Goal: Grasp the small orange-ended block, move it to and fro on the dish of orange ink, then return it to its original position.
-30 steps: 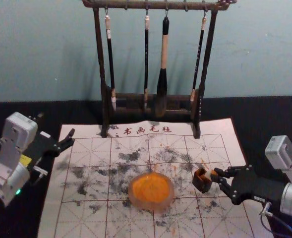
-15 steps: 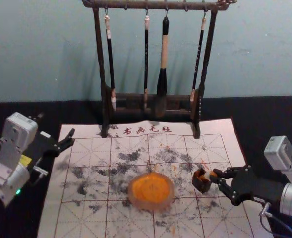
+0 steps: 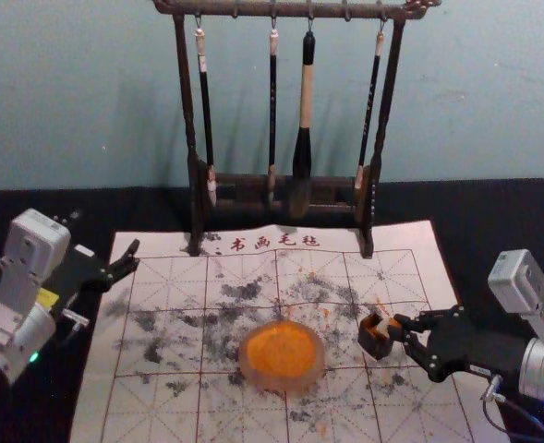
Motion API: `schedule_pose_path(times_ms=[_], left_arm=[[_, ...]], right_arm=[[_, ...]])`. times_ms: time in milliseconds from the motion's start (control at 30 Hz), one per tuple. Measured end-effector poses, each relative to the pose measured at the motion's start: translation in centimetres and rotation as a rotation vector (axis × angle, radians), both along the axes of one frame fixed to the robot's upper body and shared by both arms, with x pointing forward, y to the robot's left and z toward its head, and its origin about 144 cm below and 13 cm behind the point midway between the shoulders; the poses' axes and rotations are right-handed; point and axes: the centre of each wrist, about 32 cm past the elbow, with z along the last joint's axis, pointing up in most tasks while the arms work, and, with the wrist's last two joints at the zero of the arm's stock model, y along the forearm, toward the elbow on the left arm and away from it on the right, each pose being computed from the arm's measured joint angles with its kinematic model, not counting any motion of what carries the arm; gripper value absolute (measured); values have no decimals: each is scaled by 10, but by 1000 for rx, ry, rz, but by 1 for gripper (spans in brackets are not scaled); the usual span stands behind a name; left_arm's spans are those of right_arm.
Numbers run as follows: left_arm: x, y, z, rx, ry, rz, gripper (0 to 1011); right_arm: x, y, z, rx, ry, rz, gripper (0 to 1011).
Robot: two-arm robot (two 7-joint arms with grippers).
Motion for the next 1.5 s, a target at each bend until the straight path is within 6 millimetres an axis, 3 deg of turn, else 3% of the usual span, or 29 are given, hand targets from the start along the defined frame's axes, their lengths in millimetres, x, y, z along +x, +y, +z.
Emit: schedule_pose_path(times_ms=[733, 1500], left_arm=[[0, 0, 0, 0, 0, 0, 1001], [0, 0, 0, 0, 0, 0, 1001]], right_arm=[[-5, -5, 13, 8, -21, -17, 88], [-13, -1, 67, -27, -98, 60, 88]])
